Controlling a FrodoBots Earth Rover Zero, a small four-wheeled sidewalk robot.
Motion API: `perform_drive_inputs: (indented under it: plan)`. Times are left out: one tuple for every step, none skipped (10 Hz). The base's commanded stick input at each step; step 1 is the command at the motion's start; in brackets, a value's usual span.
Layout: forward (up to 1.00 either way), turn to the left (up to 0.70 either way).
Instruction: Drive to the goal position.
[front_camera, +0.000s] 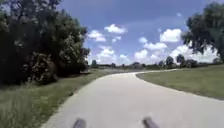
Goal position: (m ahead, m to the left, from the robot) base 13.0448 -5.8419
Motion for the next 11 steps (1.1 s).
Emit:
perform_drive_inputs:
  plan:
    - [0.7, 0.0]
    - [0.7, 0.0]
    - [0.7, 0.0]
    - [0.7, 0.0]
    - [0.7, 0.0]
    - [0.7, 0.0]
    - [0.7, 0.0]
    - [0.7, 0.0]
    - [0.7, 0.0]
    - [0.7, 0.0]
    - [0.7, 0.0]
